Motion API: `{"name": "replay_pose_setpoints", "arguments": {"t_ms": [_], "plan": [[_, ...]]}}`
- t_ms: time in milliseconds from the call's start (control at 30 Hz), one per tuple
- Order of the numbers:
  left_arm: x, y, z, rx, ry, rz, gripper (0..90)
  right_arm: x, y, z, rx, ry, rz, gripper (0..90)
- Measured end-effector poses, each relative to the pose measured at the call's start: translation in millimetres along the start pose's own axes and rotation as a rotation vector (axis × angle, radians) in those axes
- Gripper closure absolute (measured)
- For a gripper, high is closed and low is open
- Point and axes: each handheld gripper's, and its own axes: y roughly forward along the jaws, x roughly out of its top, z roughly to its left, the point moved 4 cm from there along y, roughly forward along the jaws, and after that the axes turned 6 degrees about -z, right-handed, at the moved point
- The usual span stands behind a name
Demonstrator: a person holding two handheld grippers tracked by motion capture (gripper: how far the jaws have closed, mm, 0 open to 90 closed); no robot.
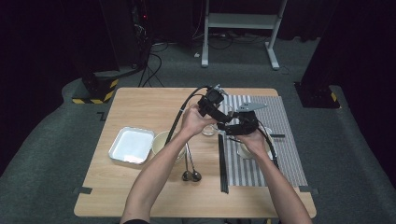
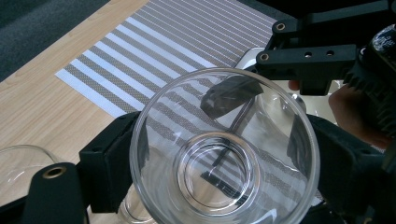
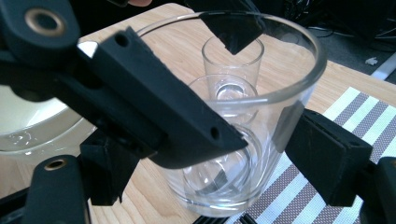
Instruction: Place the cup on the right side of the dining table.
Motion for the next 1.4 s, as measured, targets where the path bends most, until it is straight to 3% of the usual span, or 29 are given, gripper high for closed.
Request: {"name": "replay_pose_setpoints", "arguments": {"t_ms": [467, 1400], "plan": [[1.4, 3.1, -2.9, 0.003, 0.033, 0.019, 18.4, 1.5, 1.5, -0.8, -0.006, 0.004, -0.007, 19.3], [0.2, 1.1, -3.2, 0.014, 0.035, 0.004, 18.2, 9.0, 3.8, 4.6, -0.050, -0.010, 0.007, 20.0]]}}
